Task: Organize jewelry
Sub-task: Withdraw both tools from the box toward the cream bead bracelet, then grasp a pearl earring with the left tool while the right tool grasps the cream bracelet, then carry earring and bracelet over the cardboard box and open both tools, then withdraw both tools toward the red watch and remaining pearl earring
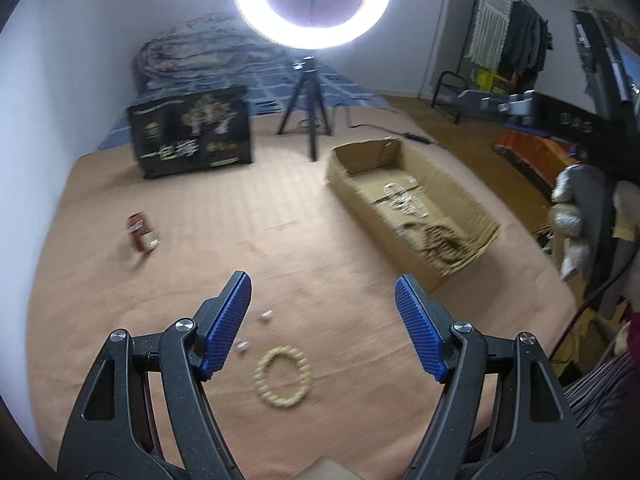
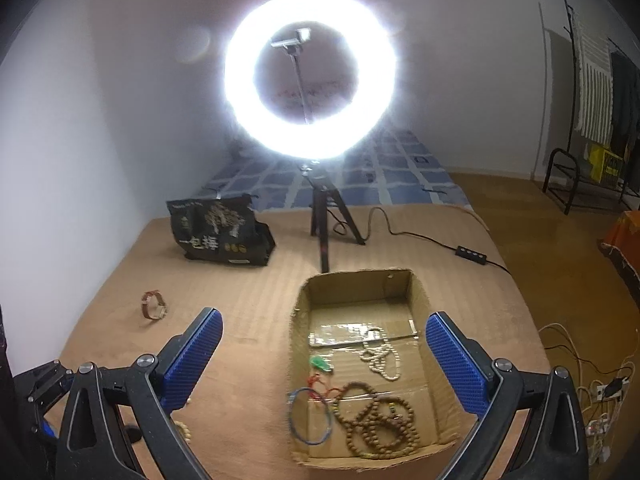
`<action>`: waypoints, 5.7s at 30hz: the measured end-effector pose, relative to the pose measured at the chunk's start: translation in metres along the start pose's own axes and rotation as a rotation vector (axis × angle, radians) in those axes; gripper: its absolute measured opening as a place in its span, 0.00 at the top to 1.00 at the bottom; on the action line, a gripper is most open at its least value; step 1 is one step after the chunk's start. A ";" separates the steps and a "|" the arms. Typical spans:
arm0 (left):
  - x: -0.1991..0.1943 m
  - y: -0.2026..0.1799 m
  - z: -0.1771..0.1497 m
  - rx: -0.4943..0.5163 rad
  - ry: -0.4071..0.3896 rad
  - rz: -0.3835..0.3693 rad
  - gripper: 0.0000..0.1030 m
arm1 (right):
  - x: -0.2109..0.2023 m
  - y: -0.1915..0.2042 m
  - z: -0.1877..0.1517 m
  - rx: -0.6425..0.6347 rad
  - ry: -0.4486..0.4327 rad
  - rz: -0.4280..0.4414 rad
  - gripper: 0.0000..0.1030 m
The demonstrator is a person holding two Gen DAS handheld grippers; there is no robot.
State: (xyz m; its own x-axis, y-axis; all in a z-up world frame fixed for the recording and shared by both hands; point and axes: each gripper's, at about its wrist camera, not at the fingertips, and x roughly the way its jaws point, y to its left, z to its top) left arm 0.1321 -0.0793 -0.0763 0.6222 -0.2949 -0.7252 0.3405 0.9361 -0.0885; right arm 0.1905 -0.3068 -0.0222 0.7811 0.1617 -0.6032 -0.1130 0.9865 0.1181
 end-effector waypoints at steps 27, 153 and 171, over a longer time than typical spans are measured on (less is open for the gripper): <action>0.026 0.092 -0.071 -0.125 0.183 0.067 0.53 | 0.068 0.111 -0.112 -0.290 0.300 0.256 0.16; 0.158 -0.079 0.105 -0.063 0.008 -0.155 0.94 | 0.084 -0.102 -0.031 0.063 0.252 0.036 0.93; 0.135 -0.061 0.102 -0.090 -0.025 -0.107 0.53 | 0.065 -0.098 -0.022 0.091 0.186 -0.045 0.18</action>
State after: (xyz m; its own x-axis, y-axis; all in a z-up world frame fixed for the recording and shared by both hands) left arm 0.2675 -0.1957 -0.0996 0.6033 -0.3979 -0.6912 0.3421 0.9120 -0.2263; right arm 0.2388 -0.3923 -0.0902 0.6561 0.1276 -0.7438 -0.0185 0.9880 0.1532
